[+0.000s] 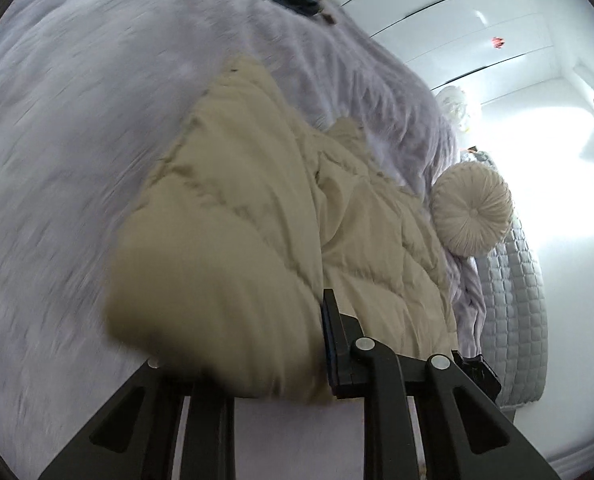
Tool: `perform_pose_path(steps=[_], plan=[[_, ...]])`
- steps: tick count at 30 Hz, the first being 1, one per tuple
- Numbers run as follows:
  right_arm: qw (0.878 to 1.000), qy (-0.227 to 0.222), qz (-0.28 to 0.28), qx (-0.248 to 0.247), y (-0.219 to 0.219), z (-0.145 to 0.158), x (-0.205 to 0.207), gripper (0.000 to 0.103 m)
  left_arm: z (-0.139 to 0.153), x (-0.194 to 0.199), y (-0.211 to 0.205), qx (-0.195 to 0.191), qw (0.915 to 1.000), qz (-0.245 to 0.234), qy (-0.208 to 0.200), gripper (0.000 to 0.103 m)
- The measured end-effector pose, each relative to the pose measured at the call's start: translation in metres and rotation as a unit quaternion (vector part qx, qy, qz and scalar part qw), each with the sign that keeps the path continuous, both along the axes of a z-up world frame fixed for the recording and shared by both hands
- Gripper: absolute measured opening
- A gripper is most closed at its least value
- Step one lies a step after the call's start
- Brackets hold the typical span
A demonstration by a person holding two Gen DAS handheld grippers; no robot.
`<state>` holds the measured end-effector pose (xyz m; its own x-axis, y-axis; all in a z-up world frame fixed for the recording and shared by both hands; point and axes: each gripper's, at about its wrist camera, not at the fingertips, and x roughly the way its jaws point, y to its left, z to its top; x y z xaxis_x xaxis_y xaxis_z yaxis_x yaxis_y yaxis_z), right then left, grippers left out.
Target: Fold large clothes
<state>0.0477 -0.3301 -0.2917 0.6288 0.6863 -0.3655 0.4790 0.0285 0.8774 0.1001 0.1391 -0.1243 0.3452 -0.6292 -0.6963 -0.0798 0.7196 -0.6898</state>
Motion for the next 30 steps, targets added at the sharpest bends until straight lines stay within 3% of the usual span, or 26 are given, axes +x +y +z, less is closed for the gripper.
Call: perform_pose_path(steps=[4, 8, 11, 19, 21, 23, 27, 29, 30], plan=[[0.999, 0.027, -0.013, 0.014, 0.001, -0.02, -0.037, 0.033, -0.015, -0.039, 0.026, 0.0, 0.9993, 0.008, 0.036, 0.023], [0.999, 0.044, -0.02, 0.014, -0.006, -0.039, -0.038, 0.037, -0.039, -0.056, 0.045, 0.026, 0.9973, 0.022, 0.064, 0.023], [0.999, 0.054, -0.009, 0.001, -0.014, -0.035, -0.035, 0.039, -0.044, -0.057, 0.045, 0.042, 0.9961, 0.022, 0.074, 0.023], [0.992, 0.105, 0.031, -0.063, -0.029, 0.003, -0.032, 0.061, -0.008, -0.054, 0.029, 0.134, 0.9881, -0.043, 0.062, 0.023], [0.99, 0.11, 0.042, -0.084, -0.029, 0.017, -0.025, 0.074, 0.004, -0.055, 0.024, 0.158, 0.9835, -0.067, 0.057, 0.023], [0.988, 0.109, 0.041, -0.101, -0.037, 0.033, -0.027, 0.08, 0.013, -0.057, 0.025, 0.173, 0.9806, -0.077, 0.051, 0.023], [0.987, 0.114, 0.028, -0.111, -0.046, 0.05, -0.064, 0.08, 0.026, -0.055, 0.039, 0.178, 0.9815, -0.05, 0.05, 0.023], [0.986, 0.128, 0.016, -0.109, -0.057, 0.041, -0.079, 0.08, 0.028, -0.048, 0.044, 0.186, 0.9808, -0.029, 0.052, 0.024], [0.986, 0.133, 0.009, -0.103, -0.058, 0.044, -0.09, 0.08, 0.026, -0.044, 0.046, 0.189, 0.9802, -0.023, 0.056, 0.039]])
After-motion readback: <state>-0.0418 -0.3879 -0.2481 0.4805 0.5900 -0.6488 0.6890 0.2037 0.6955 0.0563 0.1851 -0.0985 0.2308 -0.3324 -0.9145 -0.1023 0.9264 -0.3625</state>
